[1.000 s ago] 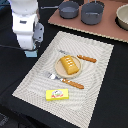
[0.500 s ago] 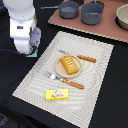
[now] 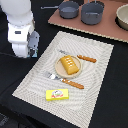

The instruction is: Place the bread, butter, and milk from the table onto the serving area.

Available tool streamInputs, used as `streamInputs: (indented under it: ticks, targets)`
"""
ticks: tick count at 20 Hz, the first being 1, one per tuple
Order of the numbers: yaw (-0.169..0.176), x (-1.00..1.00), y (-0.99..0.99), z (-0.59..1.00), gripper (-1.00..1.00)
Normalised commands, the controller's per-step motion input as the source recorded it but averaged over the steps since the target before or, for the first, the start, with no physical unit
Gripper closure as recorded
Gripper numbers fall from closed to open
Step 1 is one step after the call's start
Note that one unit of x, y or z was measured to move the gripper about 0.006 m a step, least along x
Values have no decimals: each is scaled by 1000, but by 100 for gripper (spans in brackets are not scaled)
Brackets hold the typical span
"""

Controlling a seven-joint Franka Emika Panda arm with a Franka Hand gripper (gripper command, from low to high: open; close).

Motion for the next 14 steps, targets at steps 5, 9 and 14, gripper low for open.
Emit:
streamInputs:
  ticks: [5, 9, 14]
  targets:
    - [-61, 404, 509, 1000, 100]
    - [-54, 738, 625, 1000, 100]
    - [-3, 985, 490, 771, 100]
